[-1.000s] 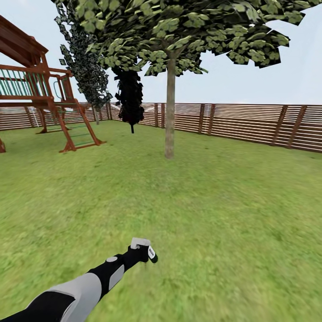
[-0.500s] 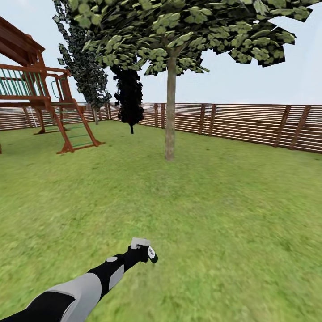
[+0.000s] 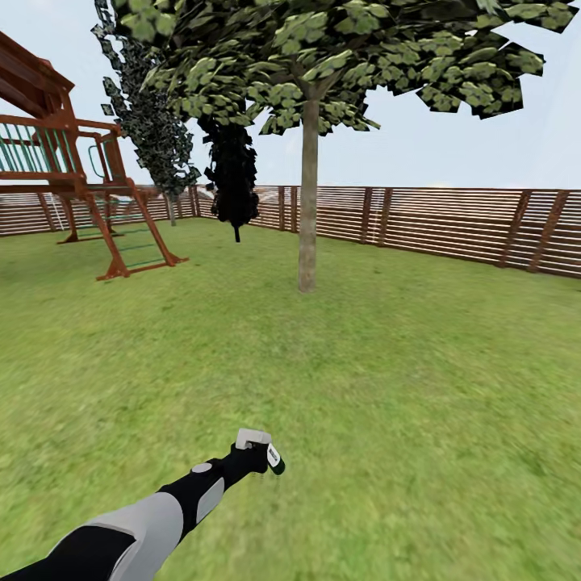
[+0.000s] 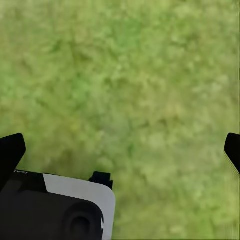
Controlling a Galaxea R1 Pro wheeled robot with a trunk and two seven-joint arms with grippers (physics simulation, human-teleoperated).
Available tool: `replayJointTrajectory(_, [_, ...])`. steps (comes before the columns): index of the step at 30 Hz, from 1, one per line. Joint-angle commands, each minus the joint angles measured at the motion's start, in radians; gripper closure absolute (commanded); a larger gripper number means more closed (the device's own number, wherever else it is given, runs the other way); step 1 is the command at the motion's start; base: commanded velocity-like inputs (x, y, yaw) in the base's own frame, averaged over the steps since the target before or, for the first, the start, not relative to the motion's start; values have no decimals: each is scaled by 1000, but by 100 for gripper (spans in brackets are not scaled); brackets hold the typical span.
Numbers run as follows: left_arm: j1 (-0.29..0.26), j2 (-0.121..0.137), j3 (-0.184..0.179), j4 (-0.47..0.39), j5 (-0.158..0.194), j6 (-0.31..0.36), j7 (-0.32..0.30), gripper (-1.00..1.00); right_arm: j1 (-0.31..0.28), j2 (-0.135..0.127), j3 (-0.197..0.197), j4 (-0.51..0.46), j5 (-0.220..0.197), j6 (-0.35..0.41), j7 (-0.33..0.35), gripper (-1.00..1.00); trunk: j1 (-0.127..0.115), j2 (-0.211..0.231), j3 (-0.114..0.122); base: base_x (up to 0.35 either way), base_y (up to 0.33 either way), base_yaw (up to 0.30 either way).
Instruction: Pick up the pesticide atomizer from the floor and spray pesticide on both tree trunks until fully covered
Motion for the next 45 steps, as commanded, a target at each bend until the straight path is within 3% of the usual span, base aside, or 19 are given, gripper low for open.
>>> replayJointTrajectory(1, [-1, 0, -8, 2, 11, -4, -2, 100, -2, 0, 7, 4, -8, -7, 5, -100, 1, -1, -1, 350, 0, 0])
replayJointTrajectory(31, [-1, 0, -8, 2, 11, -4, -2, 100, -2, 0, 7, 4, -8, -7, 5, -100, 1, -1, -1, 350, 0, -1])
replayJointTrajectory(45, [-1, 0, -8, 2, 11, -4, -2, 100, -2, 0, 7, 4, -8, -7, 5, -100, 1, -1, -1, 350, 0, -127])
